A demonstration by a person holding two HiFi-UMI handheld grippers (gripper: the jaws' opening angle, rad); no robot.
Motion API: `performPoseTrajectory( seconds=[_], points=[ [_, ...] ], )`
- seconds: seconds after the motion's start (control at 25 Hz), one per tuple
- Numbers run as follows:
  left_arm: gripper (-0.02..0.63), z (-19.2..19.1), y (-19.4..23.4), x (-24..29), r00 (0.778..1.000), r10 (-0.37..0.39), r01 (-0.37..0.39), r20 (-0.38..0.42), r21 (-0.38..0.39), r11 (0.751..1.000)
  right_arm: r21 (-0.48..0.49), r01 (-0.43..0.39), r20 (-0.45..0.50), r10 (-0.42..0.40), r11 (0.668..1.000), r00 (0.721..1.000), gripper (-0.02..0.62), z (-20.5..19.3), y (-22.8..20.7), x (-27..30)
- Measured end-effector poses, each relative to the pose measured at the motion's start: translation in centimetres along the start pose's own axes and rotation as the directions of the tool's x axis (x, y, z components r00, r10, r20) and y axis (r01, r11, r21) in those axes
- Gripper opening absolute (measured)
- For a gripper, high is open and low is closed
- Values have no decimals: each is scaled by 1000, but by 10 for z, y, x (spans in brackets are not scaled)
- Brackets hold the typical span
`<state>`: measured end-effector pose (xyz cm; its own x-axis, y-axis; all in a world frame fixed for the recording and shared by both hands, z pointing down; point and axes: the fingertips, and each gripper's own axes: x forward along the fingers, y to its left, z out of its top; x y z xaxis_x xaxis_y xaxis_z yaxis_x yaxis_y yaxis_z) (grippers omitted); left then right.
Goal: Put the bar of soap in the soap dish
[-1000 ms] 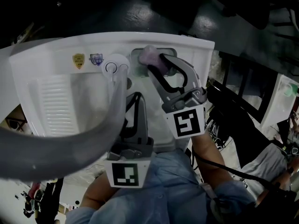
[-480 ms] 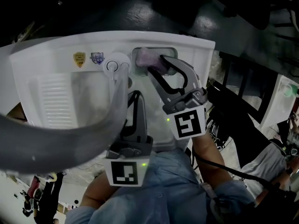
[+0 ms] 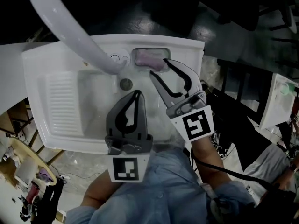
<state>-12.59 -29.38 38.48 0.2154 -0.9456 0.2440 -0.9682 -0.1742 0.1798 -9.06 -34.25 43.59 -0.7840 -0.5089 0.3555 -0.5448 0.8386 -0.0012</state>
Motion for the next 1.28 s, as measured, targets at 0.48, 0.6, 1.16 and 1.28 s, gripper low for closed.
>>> performPoseTrajectory(
  seconds=[0.48,0.6,1.16,1.28],
  points=[
    [6,69,-37,-54,987,29,-34,158,32,999,125,-19,258,-14,992,966,44,103,35,-99],
    [6,92,-48,-64,976,28,-42,217,61,997,116,-13,321,-26,993,947,2,127,41,-123],
    [6,152,-87,-99,923,30,-81,384,119,990,69,48,458,-75,996,886,0,184,53,-198],
    [6,154,-91,-102,921,24,-79,389,126,989,55,59,461,-78,997,884,0,186,56,-202]
  ],
)
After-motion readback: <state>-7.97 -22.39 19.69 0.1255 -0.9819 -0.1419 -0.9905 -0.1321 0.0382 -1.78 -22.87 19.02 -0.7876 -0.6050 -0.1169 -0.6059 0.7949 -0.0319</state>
